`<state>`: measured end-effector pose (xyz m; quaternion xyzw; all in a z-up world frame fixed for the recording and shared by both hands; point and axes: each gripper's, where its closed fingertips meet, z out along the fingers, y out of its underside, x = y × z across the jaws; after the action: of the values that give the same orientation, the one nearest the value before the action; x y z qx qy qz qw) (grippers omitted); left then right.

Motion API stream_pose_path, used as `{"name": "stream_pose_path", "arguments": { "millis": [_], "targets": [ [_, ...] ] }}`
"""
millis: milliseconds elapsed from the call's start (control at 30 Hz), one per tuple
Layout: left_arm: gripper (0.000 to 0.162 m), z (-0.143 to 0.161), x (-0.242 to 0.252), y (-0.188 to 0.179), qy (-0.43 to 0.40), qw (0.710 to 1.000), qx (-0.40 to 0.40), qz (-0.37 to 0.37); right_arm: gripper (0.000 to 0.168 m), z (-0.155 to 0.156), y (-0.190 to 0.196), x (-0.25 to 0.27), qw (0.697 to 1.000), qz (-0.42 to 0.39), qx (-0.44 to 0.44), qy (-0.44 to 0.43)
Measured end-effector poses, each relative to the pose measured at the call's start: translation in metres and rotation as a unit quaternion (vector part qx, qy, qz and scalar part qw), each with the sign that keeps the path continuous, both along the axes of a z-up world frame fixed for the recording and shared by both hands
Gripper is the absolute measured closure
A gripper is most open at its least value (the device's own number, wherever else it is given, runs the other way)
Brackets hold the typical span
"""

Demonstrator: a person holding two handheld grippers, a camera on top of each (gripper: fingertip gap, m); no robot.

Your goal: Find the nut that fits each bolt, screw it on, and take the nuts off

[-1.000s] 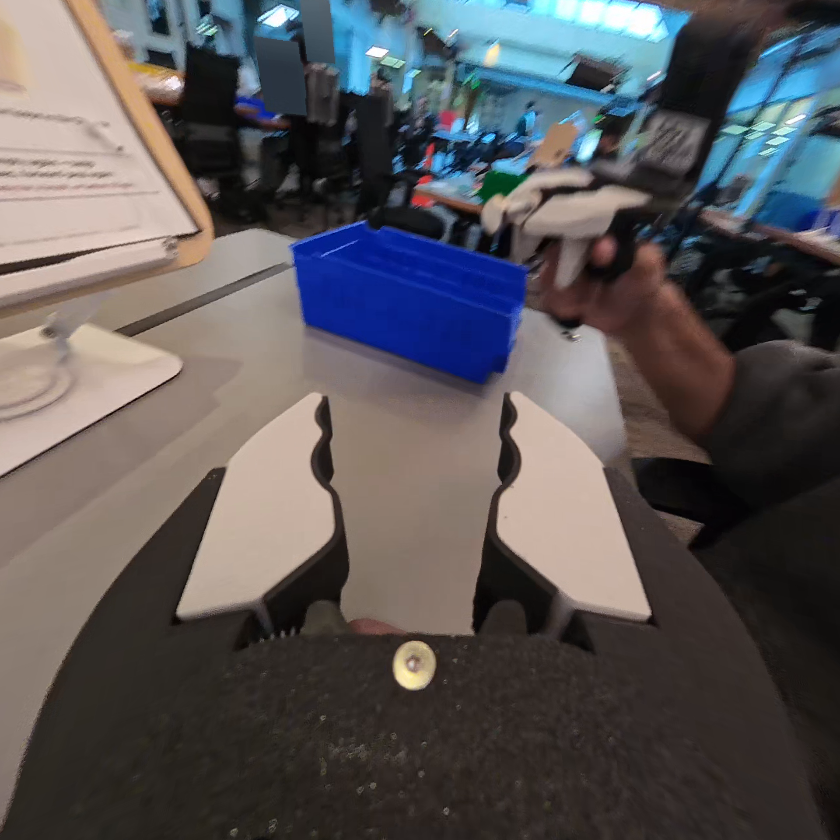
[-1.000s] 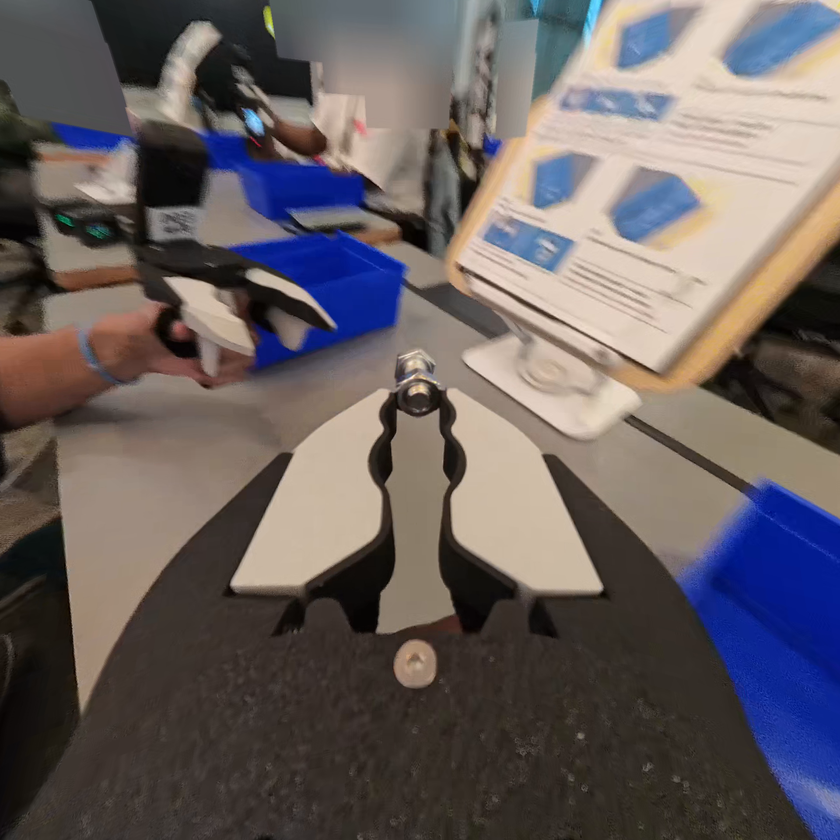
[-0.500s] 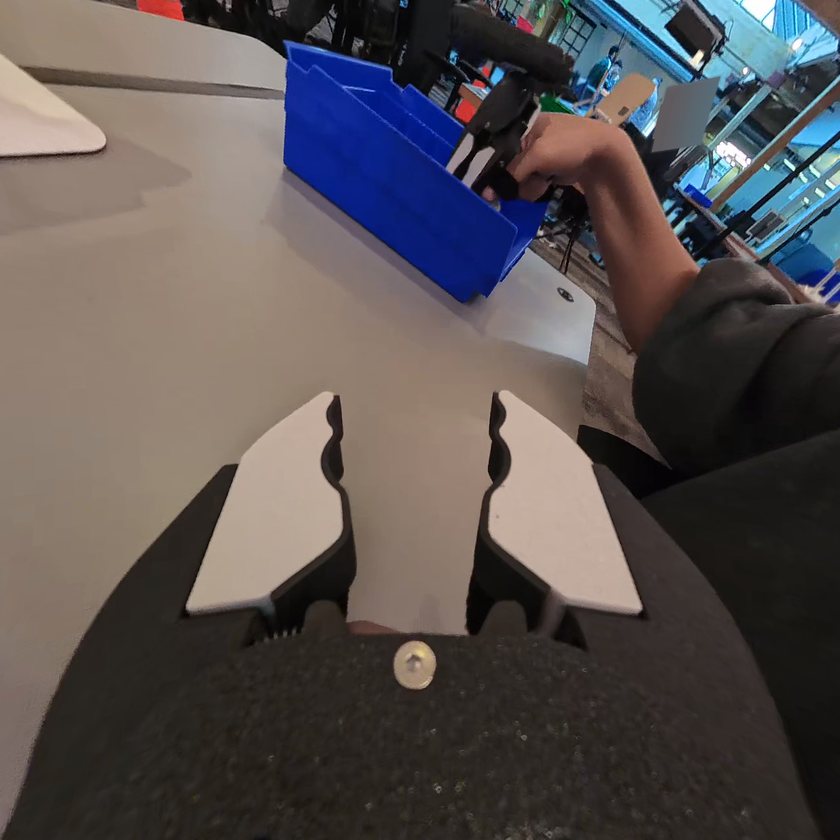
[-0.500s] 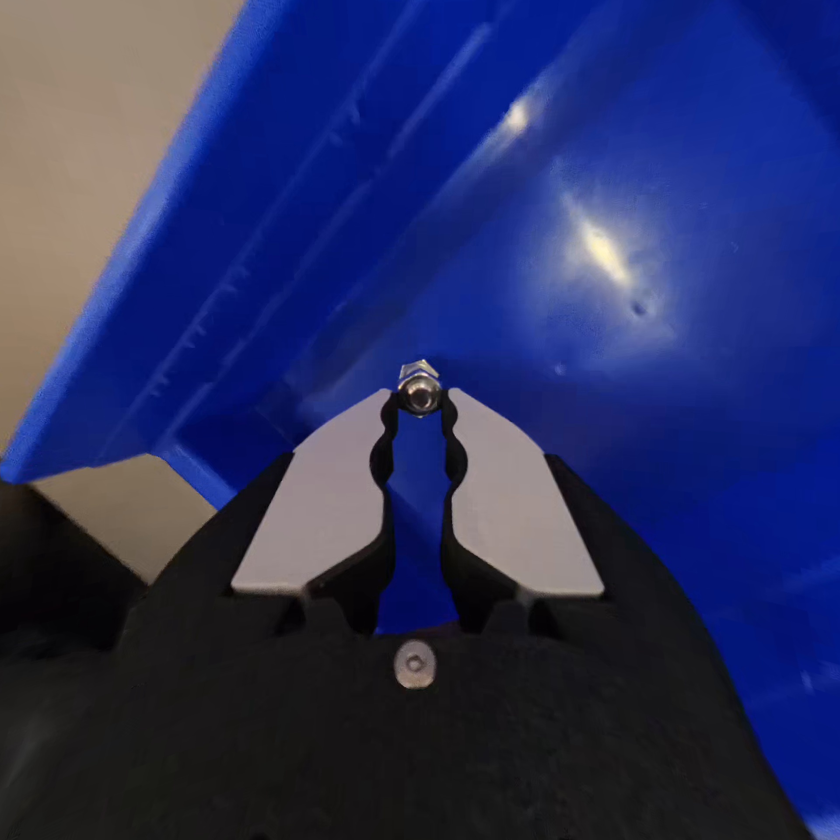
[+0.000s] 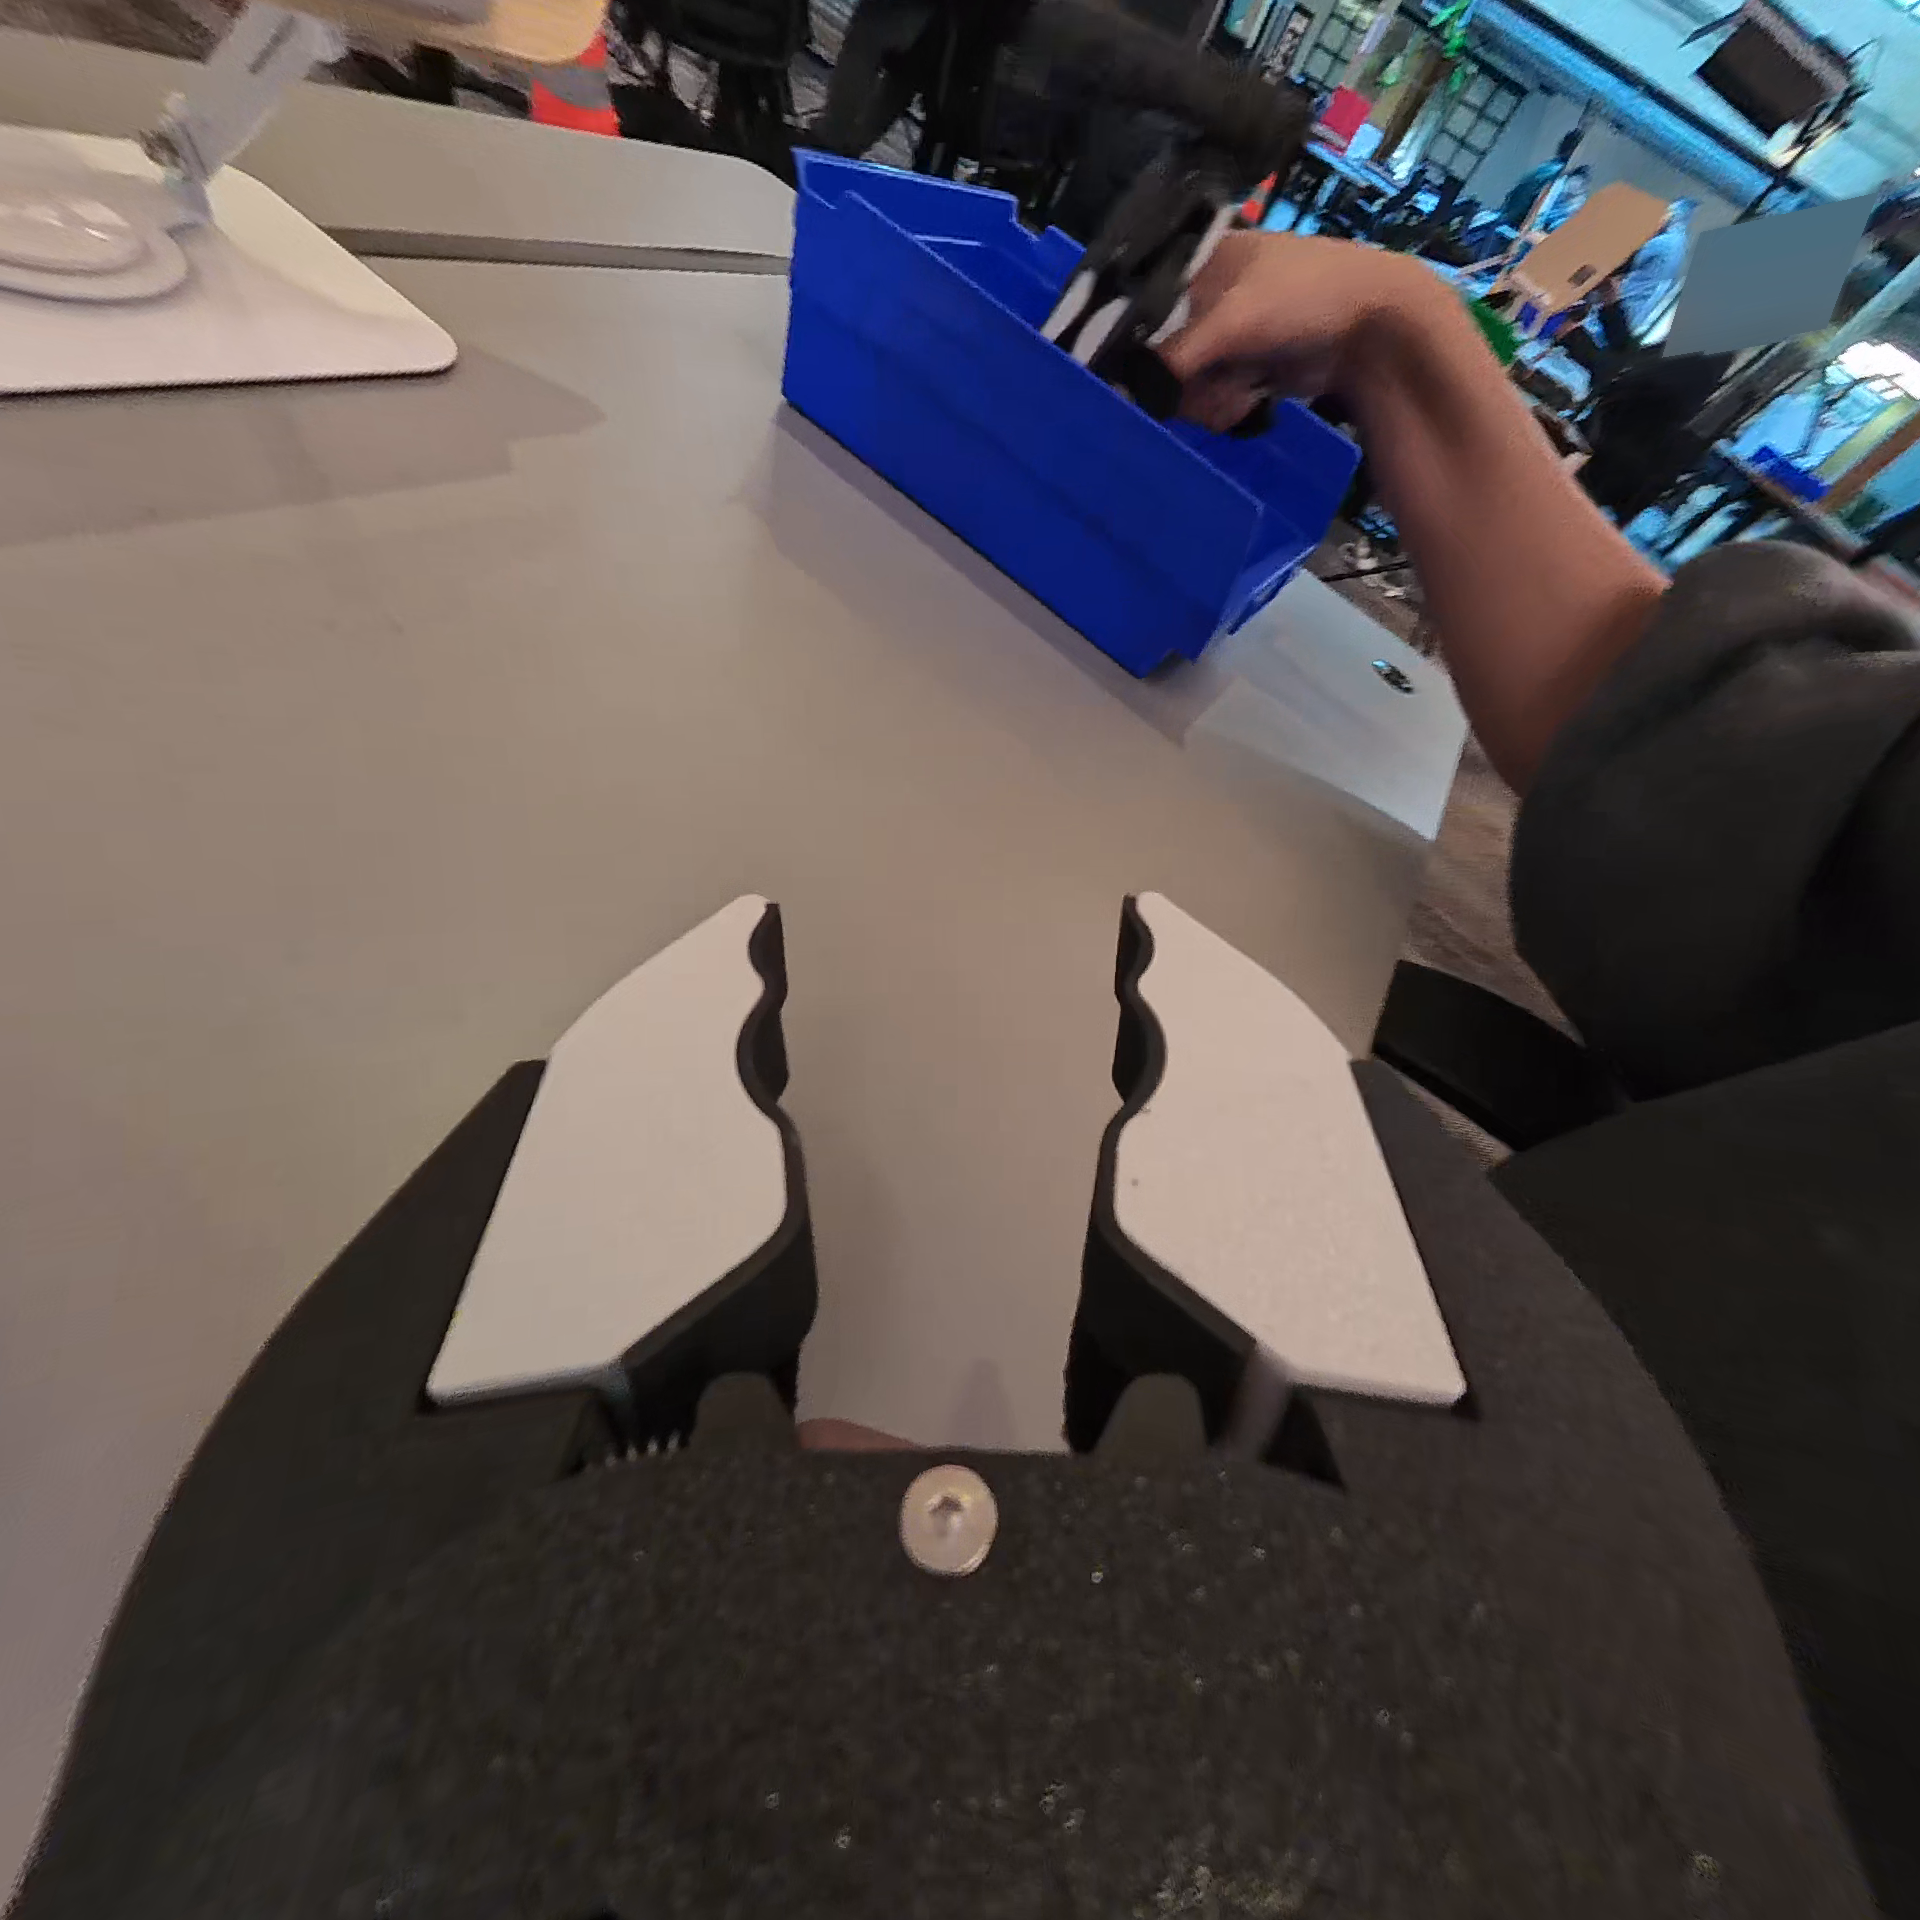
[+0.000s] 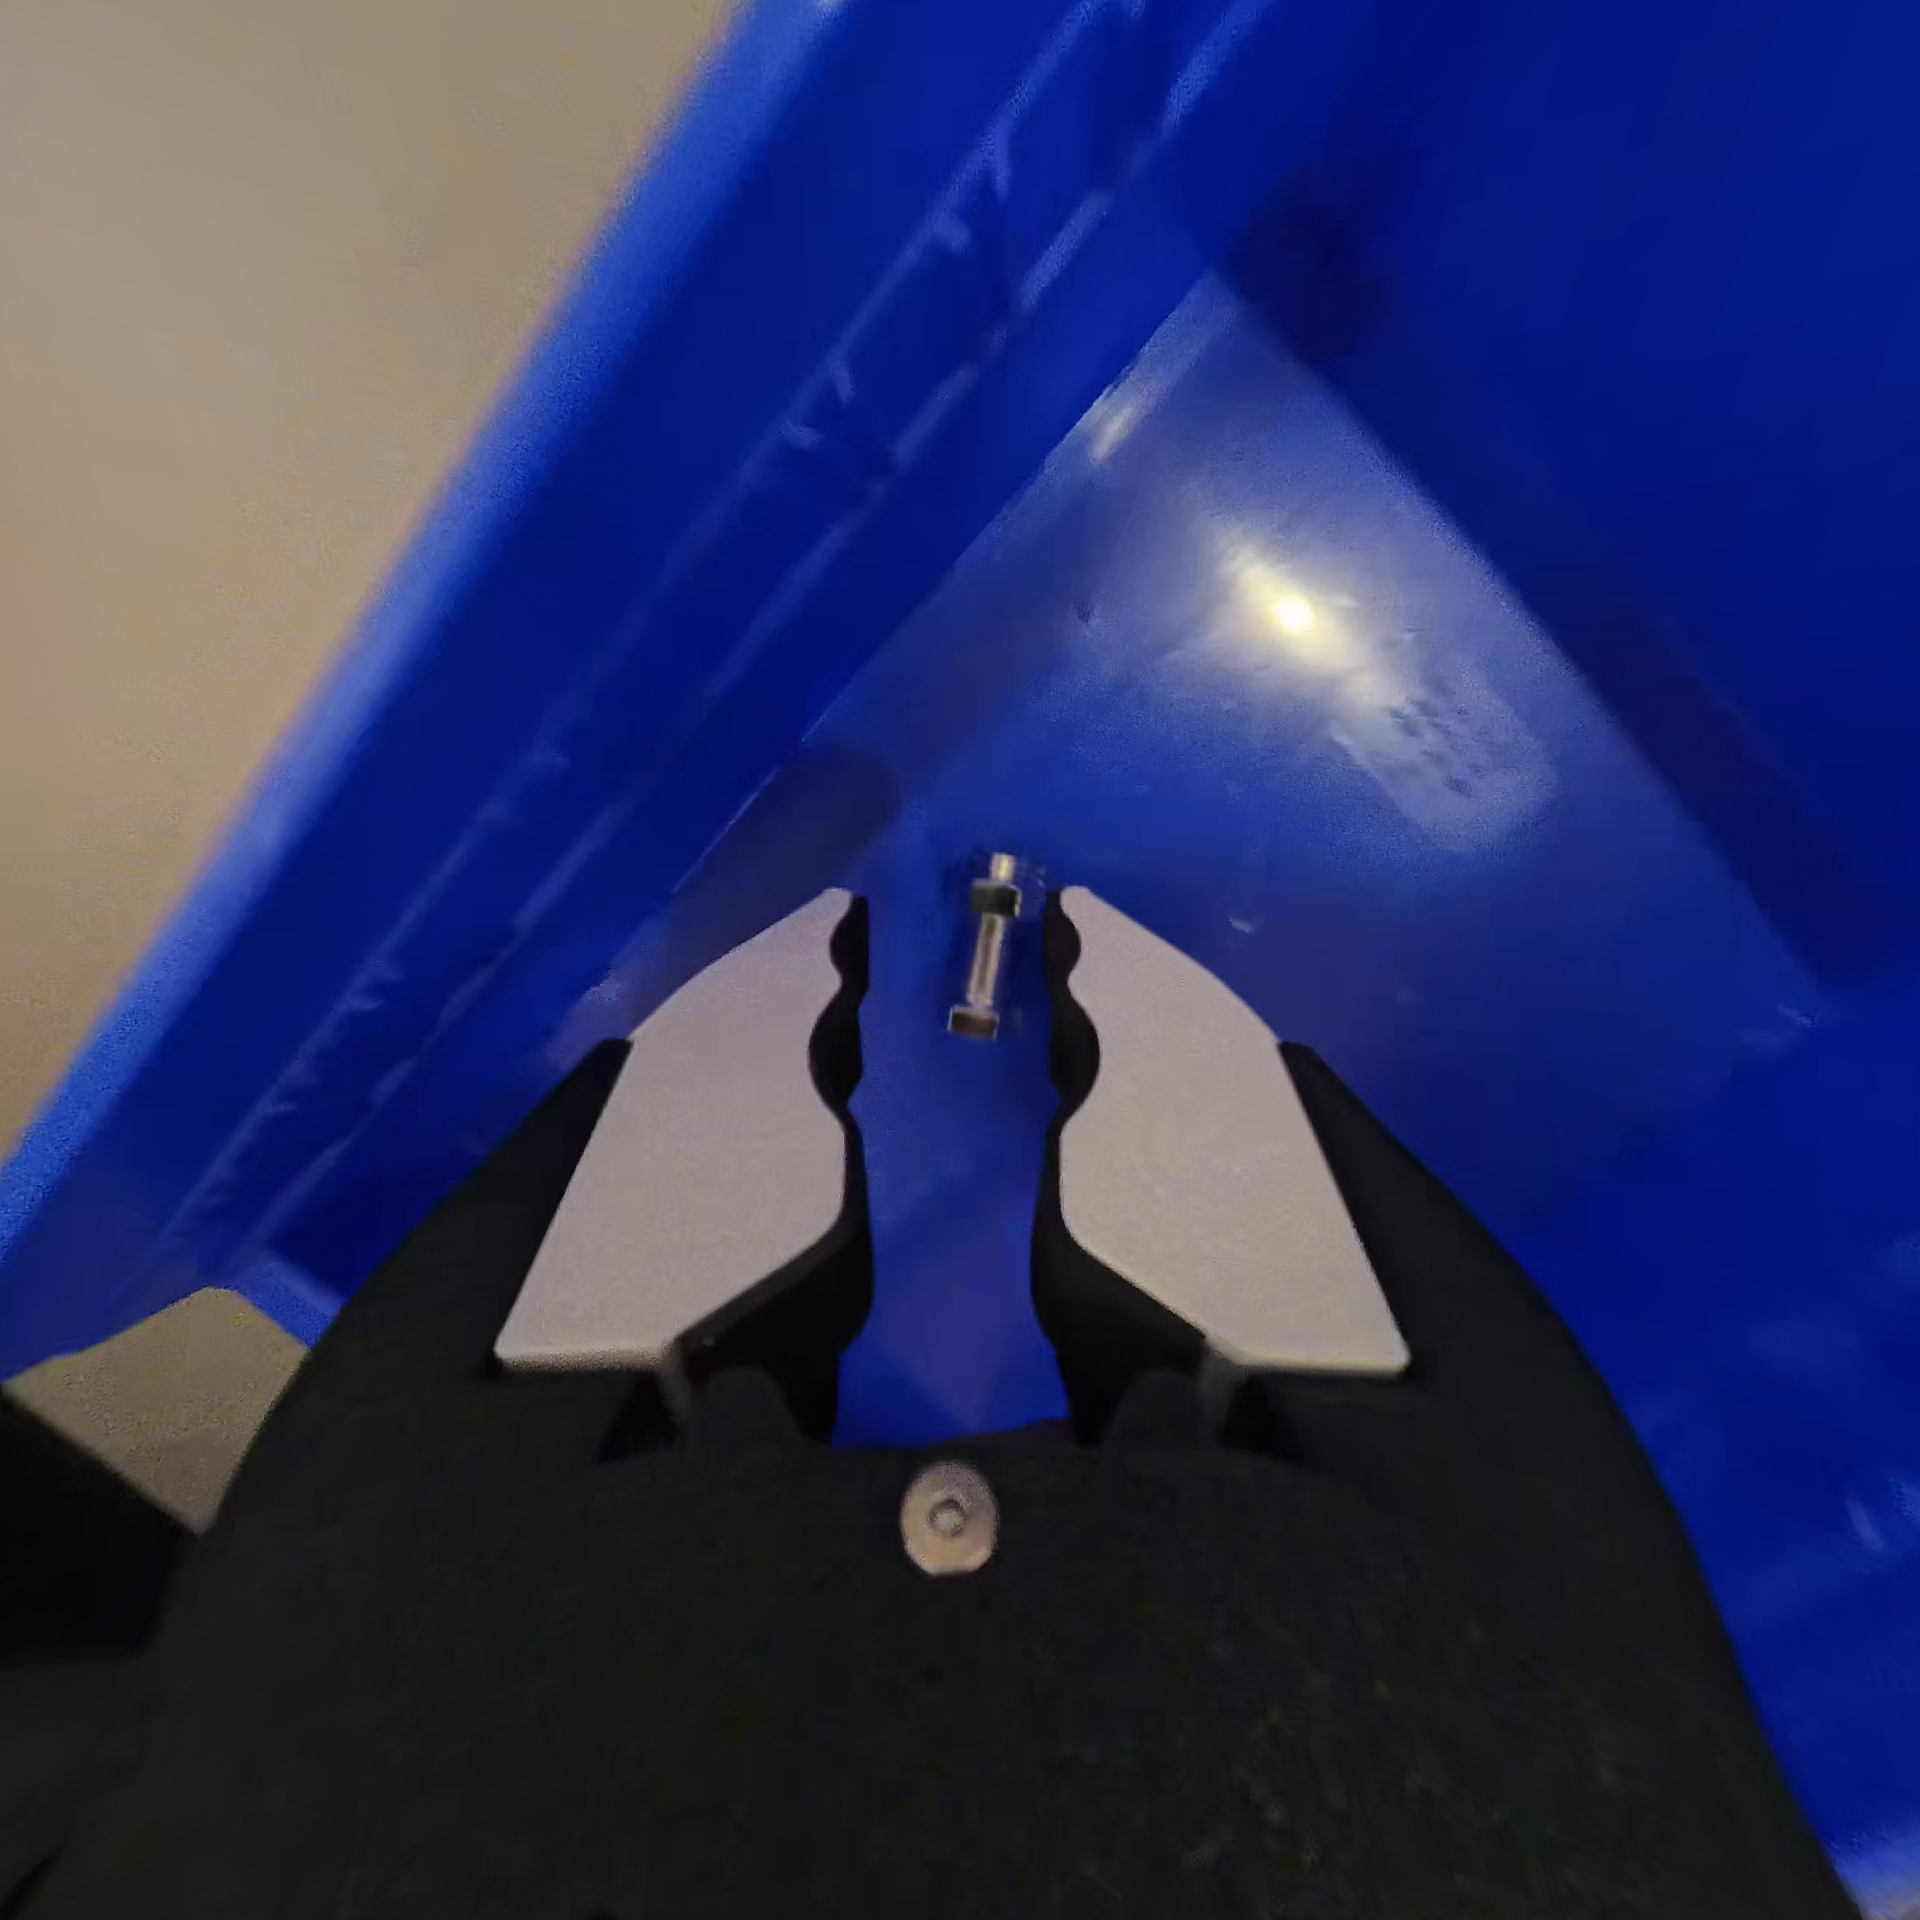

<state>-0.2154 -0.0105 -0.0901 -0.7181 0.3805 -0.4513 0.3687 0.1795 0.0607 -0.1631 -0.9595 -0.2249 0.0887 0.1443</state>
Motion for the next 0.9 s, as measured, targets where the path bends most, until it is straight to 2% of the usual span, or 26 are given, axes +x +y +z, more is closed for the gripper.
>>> {"name": "stream_pose_path", "arguments": {
  "millis": [33, 100, 167, 233, 267, 333, 433, 500, 533, 600, 633, 733, 900],
  "targets": [
    [0.101, 0.0, -0.003, 0.002, 0.009, 1.0, 0.018, 0.014, 0.136, 0.02, 0.0, 0.002, 0.999, -0.022, 0.044, -0.005],
    [0.102, -0.004, -0.013, 0.008, 0.037, 0.995, 0.066, 0.061, 0.134, 0.077, -0.003, -0.005, 0.982, -0.075, 0.176, 0.011],
    [0.104, -0.009, -0.022, 0.014, 0.067, 0.985, 0.111, 0.11, 0.134, 0.136, -0.012, -0.038, 0.94, -0.118, 0.312, 0.069],
    [0.106, -0.013, -0.03, 0.017, 0.087, 0.975, 0.138, 0.15, 0.13, 0.166, -0.027, -0.099, 0.902, -0.104, 0.395, 0.137],
    [0.108, -0.013, -0.032, 0.017, 0.089, 0.972, 0.143, 0.162, 0.129, 0.167, -0.036, -0.135, 0.886, -0.092, 0.418, 0.179],
    [0.109, -0.016, -0.036, 0.016, 0.086, 0.97, 0.138, 0.181, 0.128, 0.145, -0.05, -0.209, 0.864, -0.071, 0.426, 0.258],
    [0.109, -0.022, -0.041, 0.016, 0.075, 0.972, 0.111, 0.194, 0.131, 0.075, -0.057, -0.267, 0.865, -0.072, 0.433, 0.242],
    [0.109, -0.023, -0.045, 0.02, 0.073, 0.972, 0.106, 0.199, 0.134, 0.057, -0.063, -0.289, 0.865, -0.052, 0.439, 0.236],
    [0.109, -0.024, -0.049, 0.024, 0.073, 0.969, 0.108, 0.209, 0.135, 0.062, -0.063, -0.288, 0.863, -0.057, 0.448, 0.227],
    [0.11, -0.025, -0.052, 0.031, 0.067, 0.967, 0.102, 0.222, 0.147, 0.085, -0.061, -0.28, 0.833, -0.085, 0.49, 0.242],
    [0.11, -0.027, -0.053, 0.033, 0.065, 0.967, 0.09, 0.228, 0.147, 0.088, -0.059, -0.278, 0.831, -0.09, 0.487, 0.254],
    [0.111, -0.026, -0.054, 0.037, 0.039, 0.968, 0.062, 0.24, 0.138, 0.074, -0.056, -0.275, 0.857, -0.077, 0.452, 0.235],
    [0.111, -0.015, -0.066, 0.046, 0.062, 0.961, 0.082, 0.255, 0.141, 0.068, -0.066, -0.259, 0.859, -0.06, 0.473, 0.184]
  ]
}}
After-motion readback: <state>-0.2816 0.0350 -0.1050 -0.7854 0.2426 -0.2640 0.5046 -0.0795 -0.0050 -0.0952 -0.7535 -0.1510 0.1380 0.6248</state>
